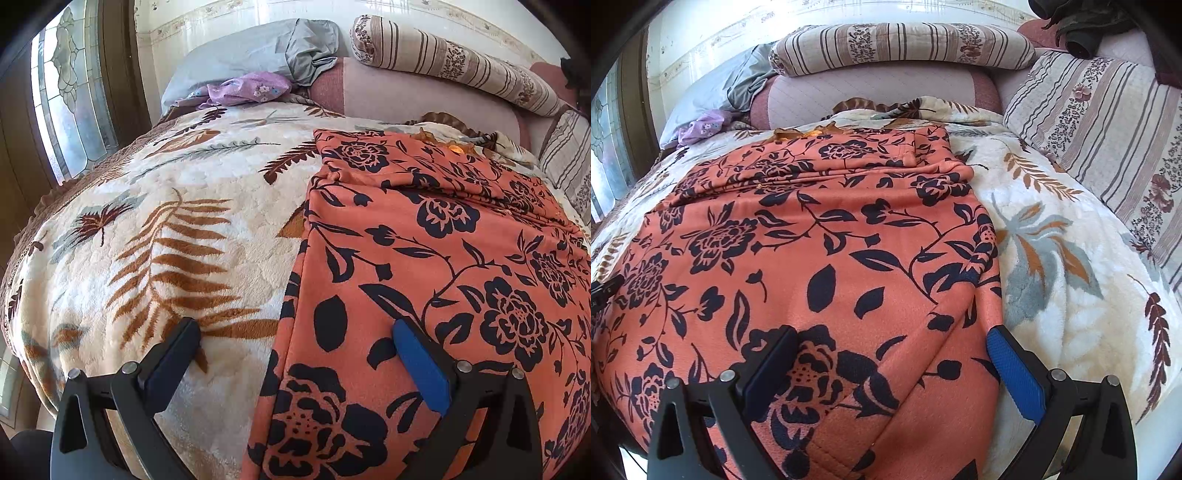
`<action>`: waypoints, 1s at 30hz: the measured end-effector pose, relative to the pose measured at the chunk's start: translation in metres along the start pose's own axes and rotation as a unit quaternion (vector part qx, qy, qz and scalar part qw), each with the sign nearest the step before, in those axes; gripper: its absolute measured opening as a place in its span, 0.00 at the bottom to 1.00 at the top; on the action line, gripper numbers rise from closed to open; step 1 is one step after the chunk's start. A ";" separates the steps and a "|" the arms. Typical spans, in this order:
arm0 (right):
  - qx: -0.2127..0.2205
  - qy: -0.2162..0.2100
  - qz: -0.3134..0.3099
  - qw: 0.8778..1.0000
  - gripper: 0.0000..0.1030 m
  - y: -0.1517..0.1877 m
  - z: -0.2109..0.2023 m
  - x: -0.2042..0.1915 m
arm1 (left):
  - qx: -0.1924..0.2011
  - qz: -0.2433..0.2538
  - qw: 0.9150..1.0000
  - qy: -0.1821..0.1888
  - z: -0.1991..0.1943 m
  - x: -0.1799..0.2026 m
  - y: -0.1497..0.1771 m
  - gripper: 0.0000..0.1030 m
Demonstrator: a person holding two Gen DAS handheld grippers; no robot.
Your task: Fold small clothes
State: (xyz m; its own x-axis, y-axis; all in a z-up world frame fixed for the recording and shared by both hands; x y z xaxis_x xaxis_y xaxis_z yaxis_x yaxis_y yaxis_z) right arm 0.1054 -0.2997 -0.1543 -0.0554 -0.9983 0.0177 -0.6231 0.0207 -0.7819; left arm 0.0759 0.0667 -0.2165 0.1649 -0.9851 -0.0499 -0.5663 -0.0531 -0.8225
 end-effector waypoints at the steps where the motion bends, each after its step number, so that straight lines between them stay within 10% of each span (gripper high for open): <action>1: 0.000 0.001 0.000 1.000 1.00 0.000 0.000 0.000 | 0.000 0.000 1.000 0.000 0.000 0.000 0.000 1.00; 30: -0.017 -0.015 0.011 1.000 1.00 0.002 -0.004 0.003 | -0.014 -0.014 1.000 0.002 -0.010 -0.002 0.005 1.00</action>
State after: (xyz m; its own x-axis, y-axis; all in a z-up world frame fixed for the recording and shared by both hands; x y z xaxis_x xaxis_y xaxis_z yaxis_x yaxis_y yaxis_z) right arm 0.1012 -0.3026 -0.1537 -0.0472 -0.9987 -0.0189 -0.6484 0.0450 -0.7600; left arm 0.0647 0.0664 -0.2153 0.1777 -0.9838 -0.0247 -0.5836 -0.0852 -0.8076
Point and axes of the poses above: each gripper's, at about its wrist camera, not at the fingertips, and z roughly the way its jaws point, x to its right, y to its underside, the point moved 6 cm from there along z, roughly the way its jaws point, and after that the axes turned 11 degrees about x, right-handed, at the moved point
